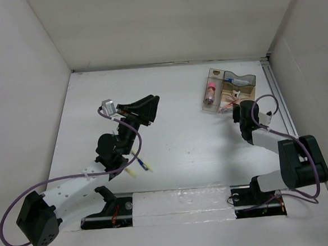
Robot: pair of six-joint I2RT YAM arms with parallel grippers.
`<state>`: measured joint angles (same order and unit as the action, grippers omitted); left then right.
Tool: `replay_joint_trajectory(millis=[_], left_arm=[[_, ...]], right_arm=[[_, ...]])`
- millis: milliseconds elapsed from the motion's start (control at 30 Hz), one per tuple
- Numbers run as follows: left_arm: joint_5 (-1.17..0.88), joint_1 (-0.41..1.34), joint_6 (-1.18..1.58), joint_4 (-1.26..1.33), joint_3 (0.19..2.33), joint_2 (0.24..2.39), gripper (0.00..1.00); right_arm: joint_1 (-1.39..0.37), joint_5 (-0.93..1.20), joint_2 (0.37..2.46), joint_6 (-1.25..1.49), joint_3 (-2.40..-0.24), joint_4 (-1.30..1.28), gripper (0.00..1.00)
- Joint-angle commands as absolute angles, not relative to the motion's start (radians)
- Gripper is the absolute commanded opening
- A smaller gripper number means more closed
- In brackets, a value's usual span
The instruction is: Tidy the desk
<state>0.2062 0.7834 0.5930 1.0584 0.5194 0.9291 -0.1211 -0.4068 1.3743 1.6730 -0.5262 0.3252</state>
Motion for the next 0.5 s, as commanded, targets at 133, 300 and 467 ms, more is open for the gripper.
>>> replay_joint_trajectory(millis=[133, 300, 467], left_arm=[[0.187, 0.781, 0.606, 1.137, 0.548, 0.922, 0.4], [0.183, 0.781, 0.598, 1.141, 0.554, 0.933, 0.4], [0.181, 0.781, 0.6, 1.146, 0.554, 0.937, 0.4]], right_arm=[[-0.054, -0.295, 1.436, 1.755, -0.515, 0.5, 0.0], [-0.035, -0.291, 1.462, 1.756, -0.54, 0.488, 0.0], [-0.023, -0.284, 1.473, 1.743, -0.546, 0.495, 0.05]])
